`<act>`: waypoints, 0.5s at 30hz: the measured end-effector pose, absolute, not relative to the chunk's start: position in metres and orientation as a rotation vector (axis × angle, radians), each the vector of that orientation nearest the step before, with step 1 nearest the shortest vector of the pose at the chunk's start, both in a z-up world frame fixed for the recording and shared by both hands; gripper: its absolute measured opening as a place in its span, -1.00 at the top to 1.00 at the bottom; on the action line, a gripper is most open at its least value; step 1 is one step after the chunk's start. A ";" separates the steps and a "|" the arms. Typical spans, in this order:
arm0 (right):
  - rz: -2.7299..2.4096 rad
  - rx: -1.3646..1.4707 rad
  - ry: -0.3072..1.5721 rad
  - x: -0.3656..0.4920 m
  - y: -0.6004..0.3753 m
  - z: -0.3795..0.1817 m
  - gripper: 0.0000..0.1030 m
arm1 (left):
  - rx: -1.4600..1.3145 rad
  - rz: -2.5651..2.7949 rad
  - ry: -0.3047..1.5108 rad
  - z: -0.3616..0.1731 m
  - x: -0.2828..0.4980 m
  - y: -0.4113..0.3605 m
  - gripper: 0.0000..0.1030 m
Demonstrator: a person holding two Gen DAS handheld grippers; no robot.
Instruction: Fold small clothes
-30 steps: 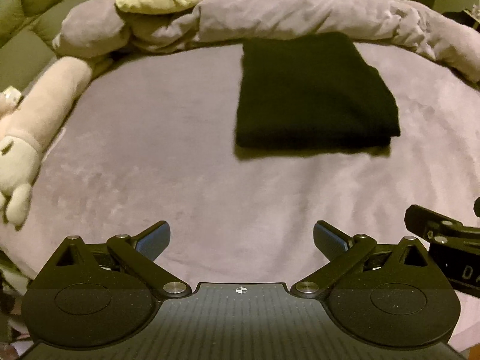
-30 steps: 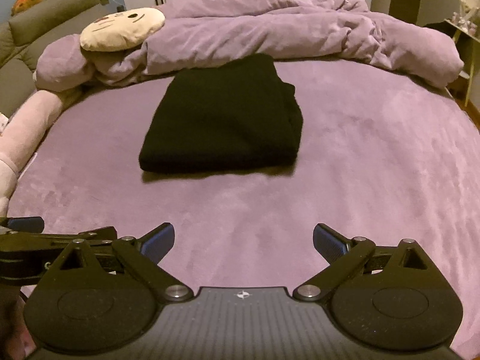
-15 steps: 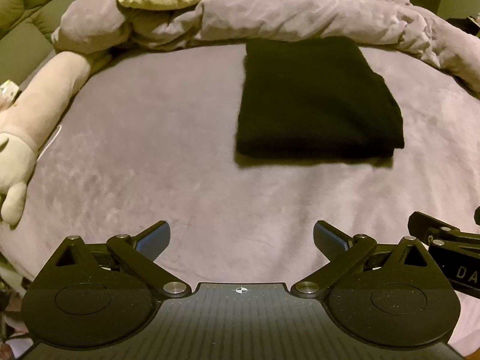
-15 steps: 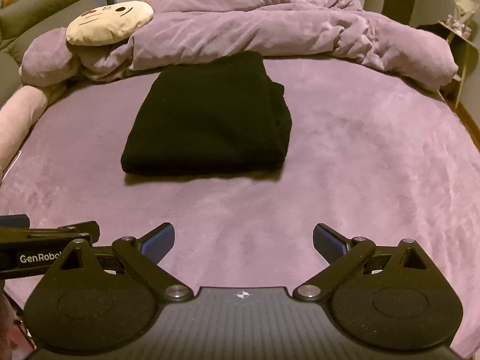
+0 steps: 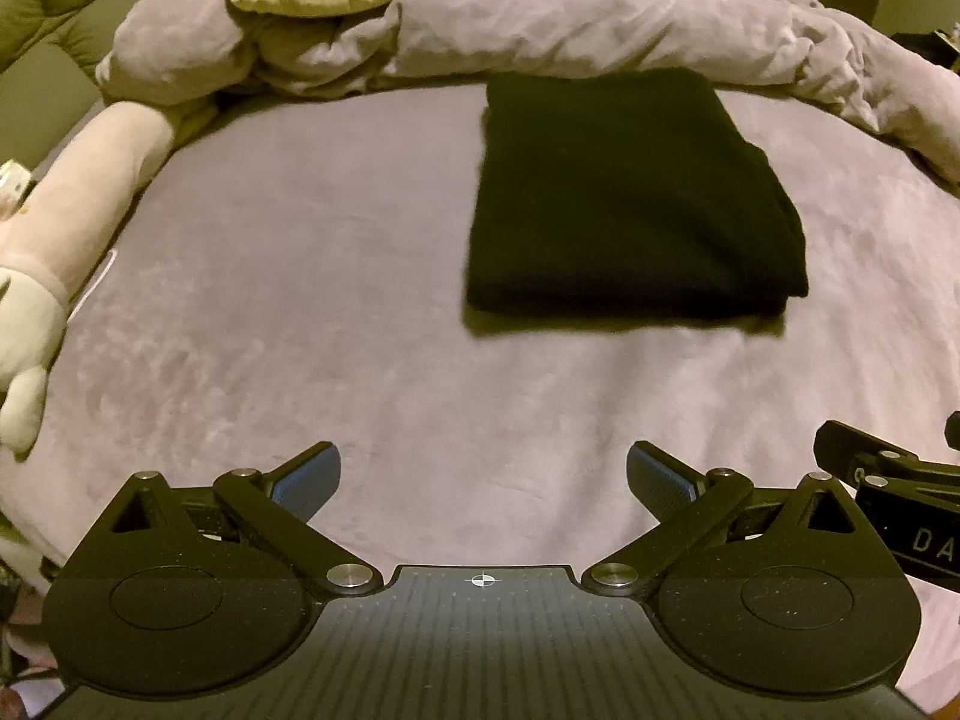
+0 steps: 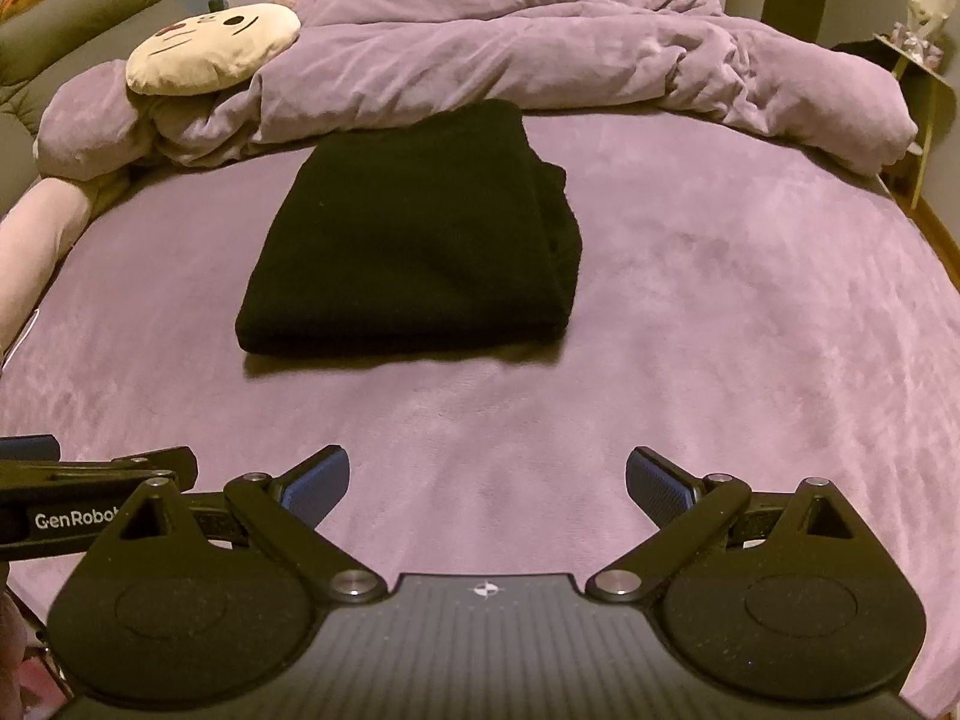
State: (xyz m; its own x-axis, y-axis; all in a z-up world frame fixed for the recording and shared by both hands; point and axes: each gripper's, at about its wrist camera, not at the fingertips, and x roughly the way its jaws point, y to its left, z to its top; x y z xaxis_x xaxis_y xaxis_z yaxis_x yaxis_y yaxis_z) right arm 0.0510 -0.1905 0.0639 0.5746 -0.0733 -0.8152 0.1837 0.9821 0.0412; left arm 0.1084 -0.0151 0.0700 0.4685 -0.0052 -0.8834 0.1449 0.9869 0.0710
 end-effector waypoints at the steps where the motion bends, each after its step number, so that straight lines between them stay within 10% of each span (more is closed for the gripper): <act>1: -0.149 0.126 0.948 0.051 -0.190 0.064 -0.92 | 0.143 -0.092 1.082 0.070 0.109 -0.015 -1.00; 15: -0.137 0.124 0.949 0.053 -0.190 0.062 -0.92 | 0.135 -0.094 1.088 0.069 0.111 -0.015 -1.00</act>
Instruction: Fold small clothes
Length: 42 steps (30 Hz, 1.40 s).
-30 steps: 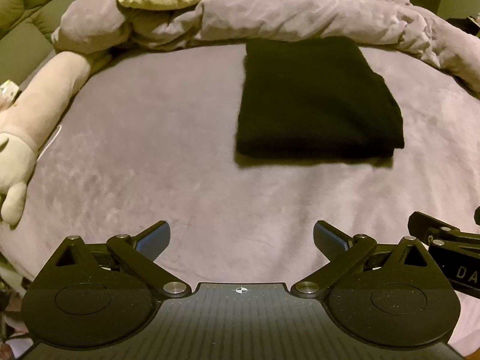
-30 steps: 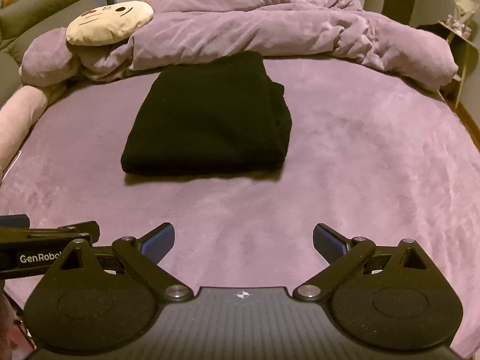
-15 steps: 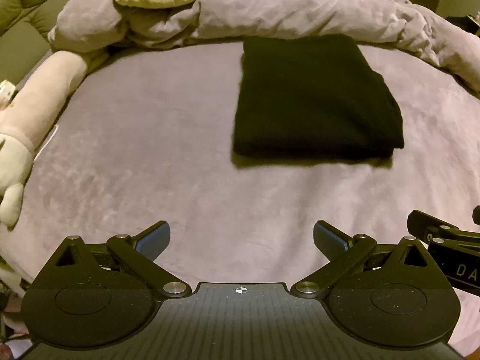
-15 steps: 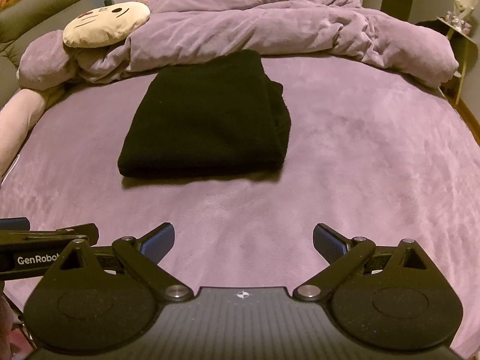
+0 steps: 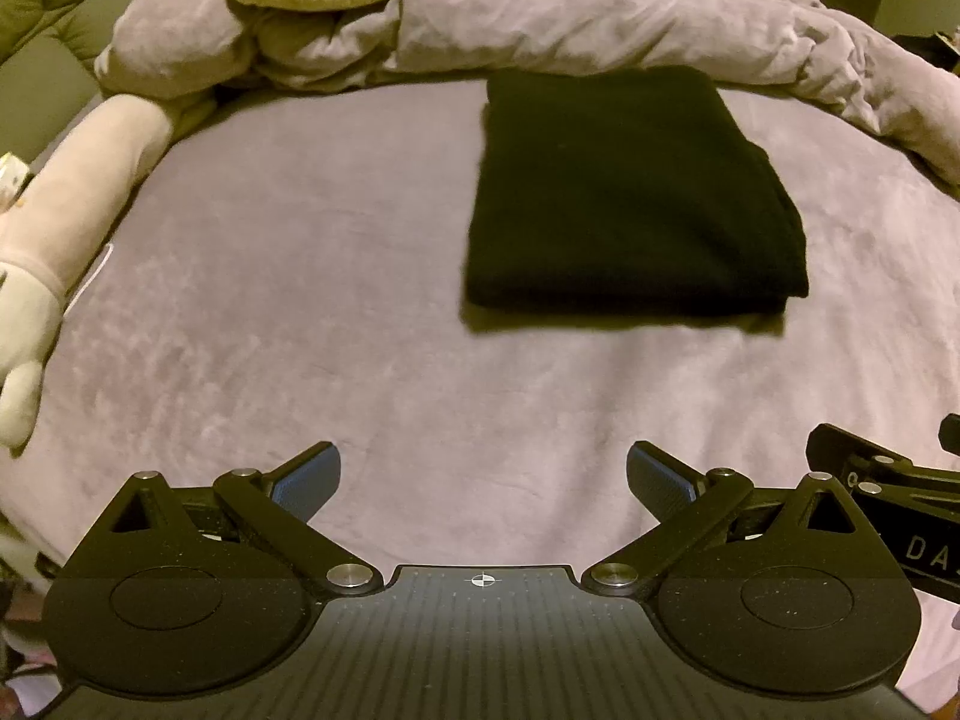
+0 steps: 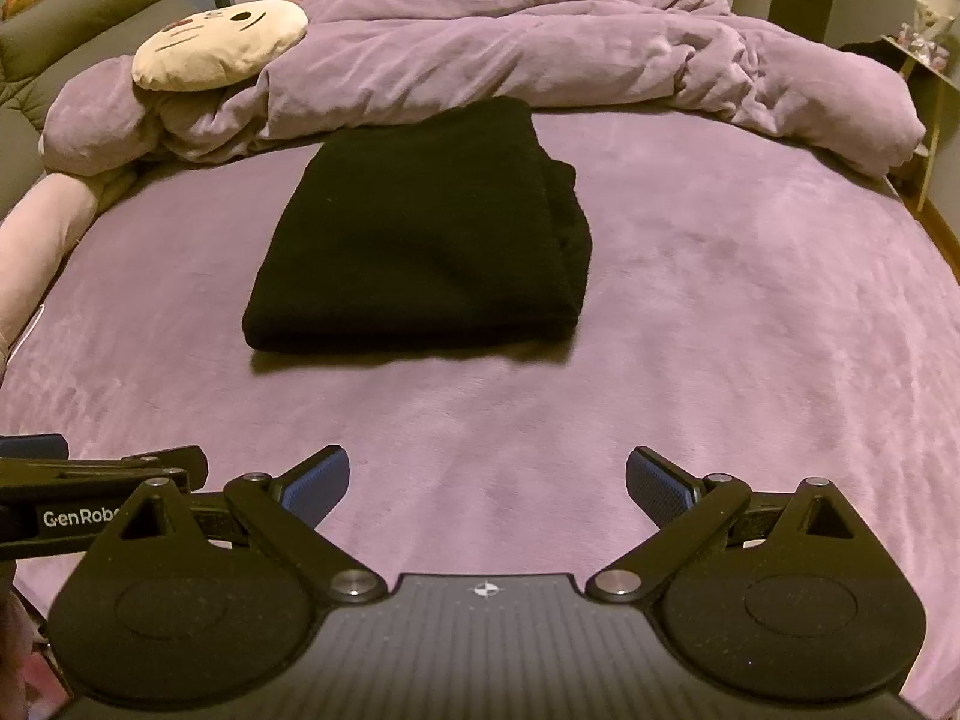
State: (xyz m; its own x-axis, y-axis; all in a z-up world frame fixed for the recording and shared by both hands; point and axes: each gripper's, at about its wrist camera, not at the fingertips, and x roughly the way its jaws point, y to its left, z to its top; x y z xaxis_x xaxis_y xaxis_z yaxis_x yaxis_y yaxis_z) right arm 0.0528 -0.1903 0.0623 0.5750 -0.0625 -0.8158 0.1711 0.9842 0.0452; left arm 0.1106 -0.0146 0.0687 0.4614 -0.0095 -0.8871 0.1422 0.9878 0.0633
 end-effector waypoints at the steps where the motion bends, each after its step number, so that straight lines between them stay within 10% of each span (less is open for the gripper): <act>1: -0.137 0.124 0.950 0.053 -0.190 0.062 -0.92 | 0.135 -0.095 1.089 0.068 0.111 -0.015 -1.00; 42: -0.134 0.152 0.957 0.051 -0.193 0.060 -0.92 | 0.134 -0.107 1.109 0.060 0.109 -0.016 -1.00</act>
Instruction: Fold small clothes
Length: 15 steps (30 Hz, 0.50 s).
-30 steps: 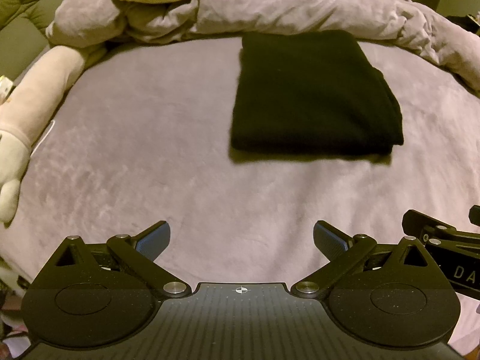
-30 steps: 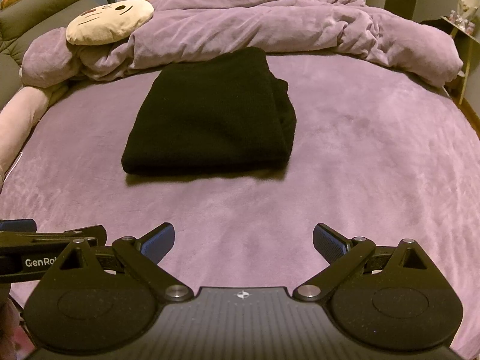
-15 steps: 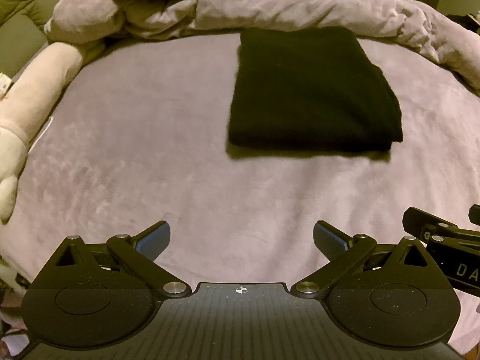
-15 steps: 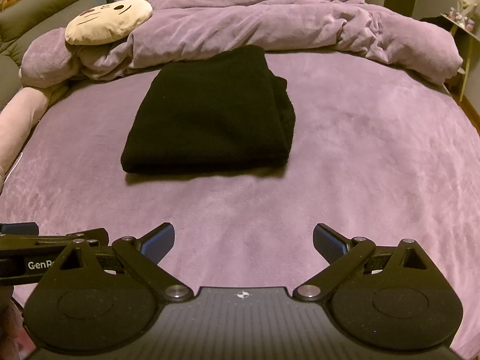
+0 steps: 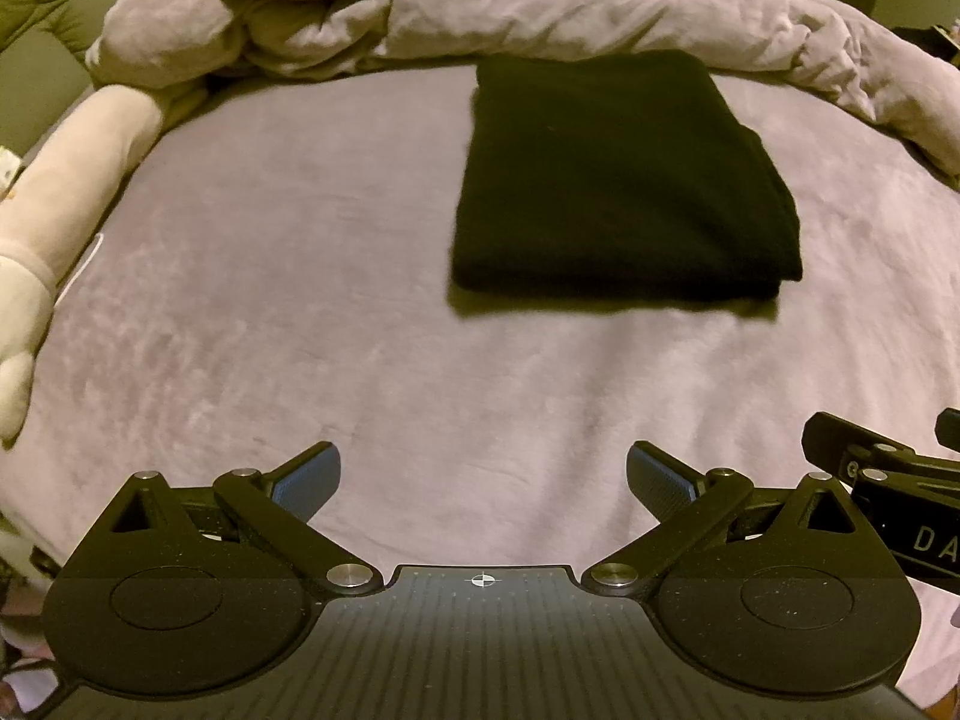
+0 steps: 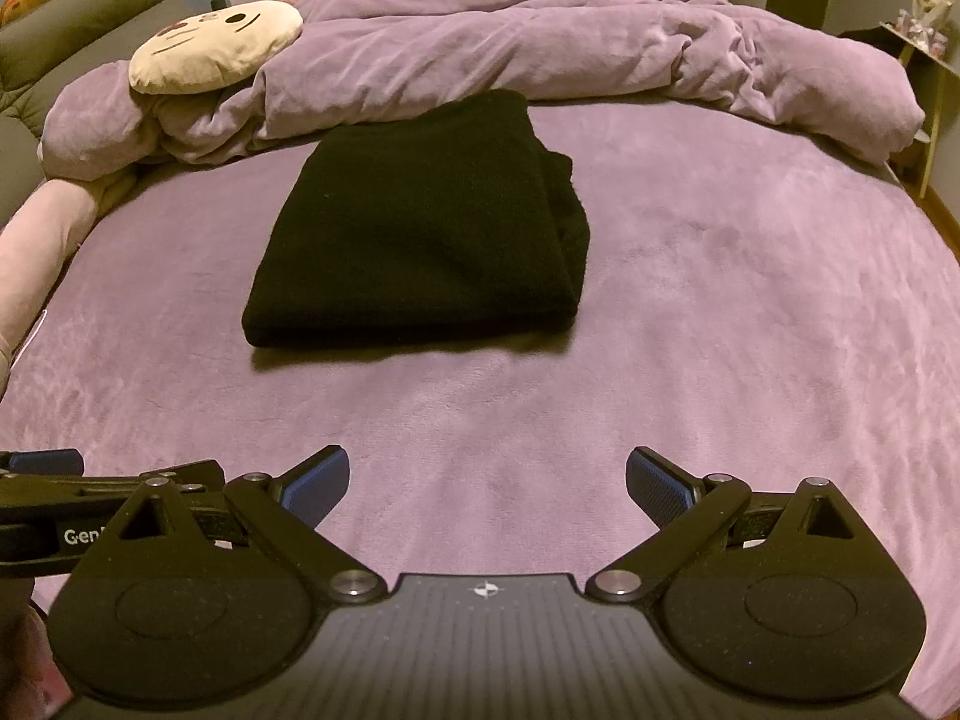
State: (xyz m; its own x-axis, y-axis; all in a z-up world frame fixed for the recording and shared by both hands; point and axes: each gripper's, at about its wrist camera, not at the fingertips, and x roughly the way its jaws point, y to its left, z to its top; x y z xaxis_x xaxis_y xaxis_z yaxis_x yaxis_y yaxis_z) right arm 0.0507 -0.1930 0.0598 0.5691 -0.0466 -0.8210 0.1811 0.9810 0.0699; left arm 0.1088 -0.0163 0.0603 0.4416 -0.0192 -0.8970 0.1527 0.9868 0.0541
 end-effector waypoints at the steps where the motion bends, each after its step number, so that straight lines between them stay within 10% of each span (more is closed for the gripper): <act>1: -0.135 0.155 0.958 0.051 -0.193 0.060 -0.92 | 0.133 -0.108 1.109 0.060 0.109 -0.016 -1.00; 15: -0.134 0.160 0.956 0.050 -0.194 0.060 -0.92 | 0.131 -0.104 1.100 0.062 0.108 -0.019 -1.00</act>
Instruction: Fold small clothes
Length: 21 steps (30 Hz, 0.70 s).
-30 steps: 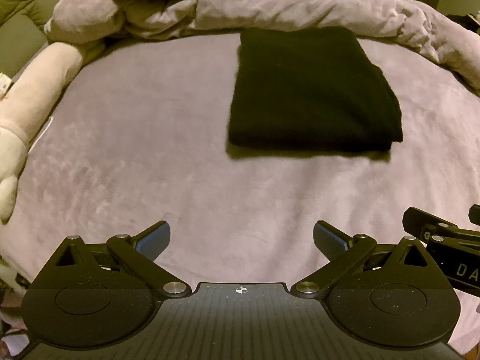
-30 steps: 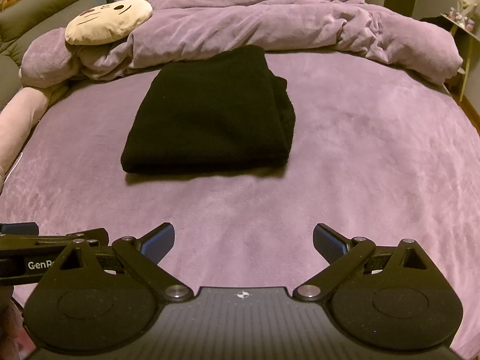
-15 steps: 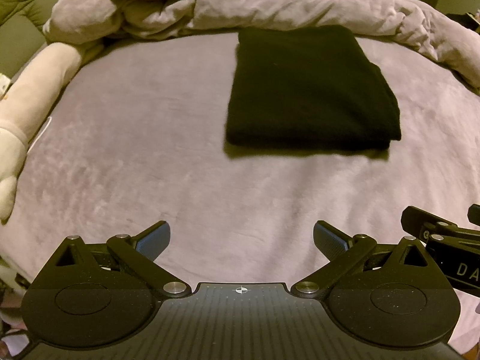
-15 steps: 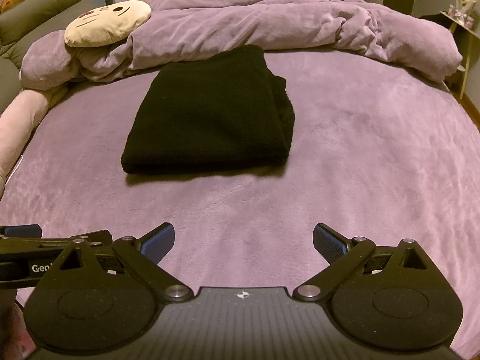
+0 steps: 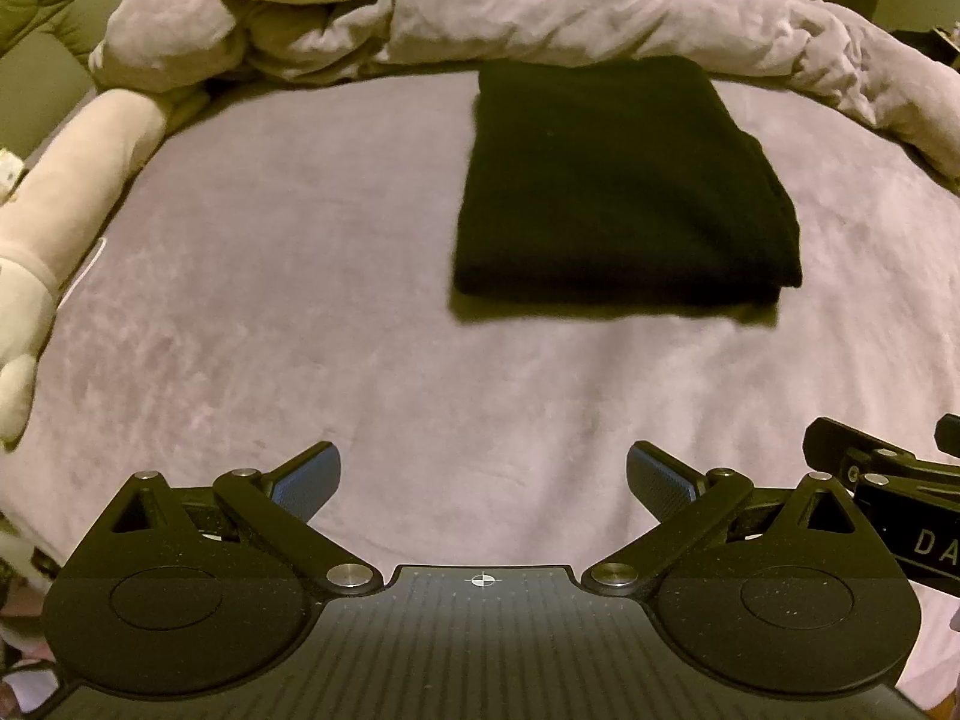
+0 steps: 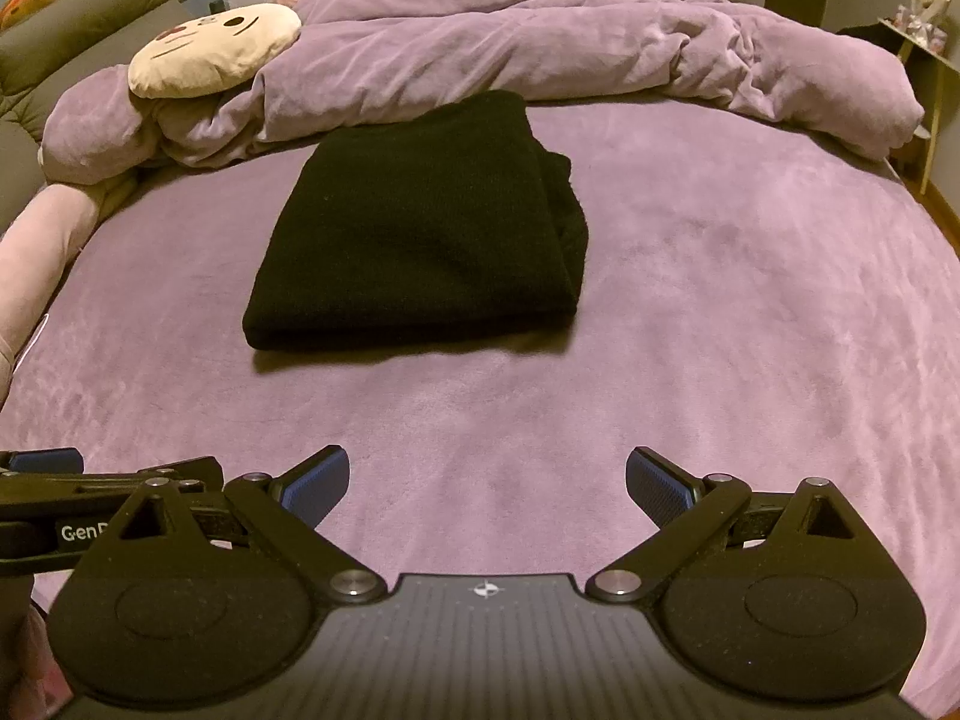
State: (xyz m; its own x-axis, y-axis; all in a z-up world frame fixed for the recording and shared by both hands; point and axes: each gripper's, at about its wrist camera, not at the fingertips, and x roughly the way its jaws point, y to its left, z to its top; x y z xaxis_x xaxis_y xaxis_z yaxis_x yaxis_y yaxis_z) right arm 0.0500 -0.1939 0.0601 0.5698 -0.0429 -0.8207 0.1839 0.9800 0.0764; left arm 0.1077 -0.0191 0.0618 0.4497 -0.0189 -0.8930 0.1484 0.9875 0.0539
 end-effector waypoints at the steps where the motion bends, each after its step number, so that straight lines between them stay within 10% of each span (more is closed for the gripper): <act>1: -0.133 0.160 0.955 0.050 -0.194 0.060 -0.92 | 0.129 -0.106 1.101 0.062 0.108 -0.018 -1.00; 21: -0.137 0.172 0.958 0.054 -0.192 0.063 -0.92 | 0.130 -0.116 1.104 0.061 0.111 -0.019 -1.00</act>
State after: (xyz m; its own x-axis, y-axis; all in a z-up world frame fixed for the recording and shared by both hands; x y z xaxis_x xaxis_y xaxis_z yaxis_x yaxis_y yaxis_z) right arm 0.0539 -0.1925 0.0634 0.5685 -0.0398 -0.8217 0.1918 0.9777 0.0853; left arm 0.1111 -0.0186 0.0612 0.4456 -0.0286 -0.8948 0.1574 0.9864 0.0469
